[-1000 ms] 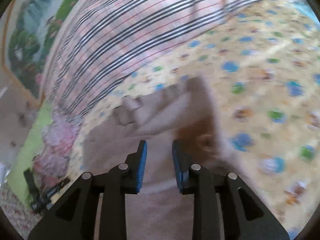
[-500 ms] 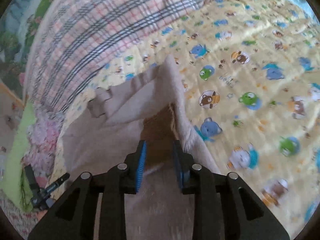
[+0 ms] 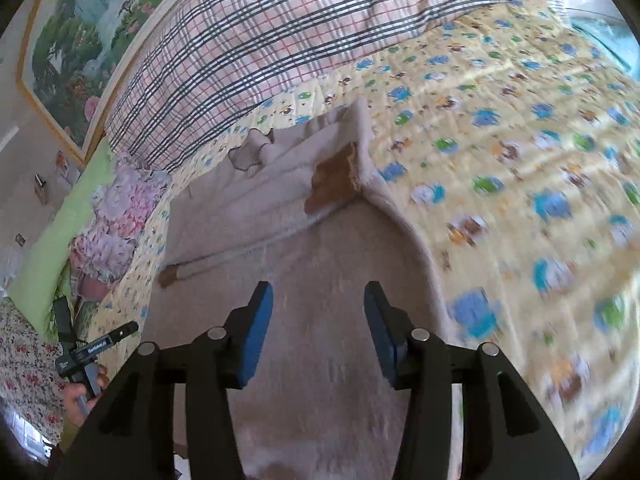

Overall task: Fold small clothes
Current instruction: 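Fold that sleeve across the sweater body with the right tool and release, then grasp the brown ribbed hem with both tools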

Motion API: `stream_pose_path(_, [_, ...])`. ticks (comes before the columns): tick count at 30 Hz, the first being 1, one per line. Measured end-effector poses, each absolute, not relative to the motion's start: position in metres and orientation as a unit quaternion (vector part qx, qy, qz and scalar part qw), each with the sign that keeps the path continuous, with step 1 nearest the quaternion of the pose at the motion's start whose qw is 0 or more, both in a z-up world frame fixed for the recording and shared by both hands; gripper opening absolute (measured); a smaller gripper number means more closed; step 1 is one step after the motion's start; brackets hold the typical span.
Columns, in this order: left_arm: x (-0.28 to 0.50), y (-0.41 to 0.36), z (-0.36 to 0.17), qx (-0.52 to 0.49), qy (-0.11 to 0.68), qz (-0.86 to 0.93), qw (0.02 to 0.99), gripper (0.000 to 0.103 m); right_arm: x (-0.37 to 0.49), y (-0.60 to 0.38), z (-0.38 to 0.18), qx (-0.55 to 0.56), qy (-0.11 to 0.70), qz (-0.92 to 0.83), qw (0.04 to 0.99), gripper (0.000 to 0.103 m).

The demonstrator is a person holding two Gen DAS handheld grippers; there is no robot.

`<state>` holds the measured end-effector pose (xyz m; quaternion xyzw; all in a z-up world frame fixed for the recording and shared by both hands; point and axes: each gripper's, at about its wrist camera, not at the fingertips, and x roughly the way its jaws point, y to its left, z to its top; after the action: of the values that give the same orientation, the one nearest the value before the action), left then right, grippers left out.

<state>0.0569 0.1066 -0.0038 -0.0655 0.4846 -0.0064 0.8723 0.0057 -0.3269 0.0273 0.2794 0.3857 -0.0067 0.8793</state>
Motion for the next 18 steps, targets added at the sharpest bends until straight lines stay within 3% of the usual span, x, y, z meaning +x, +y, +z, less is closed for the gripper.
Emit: stream_pose_path(18, [-0.023,0.118,-0.028,-0.097,0.509,-0.04,0.855,0.077,-0.058,-0.324,0.004,0.281,0.391,0.011,0.876,0.051])
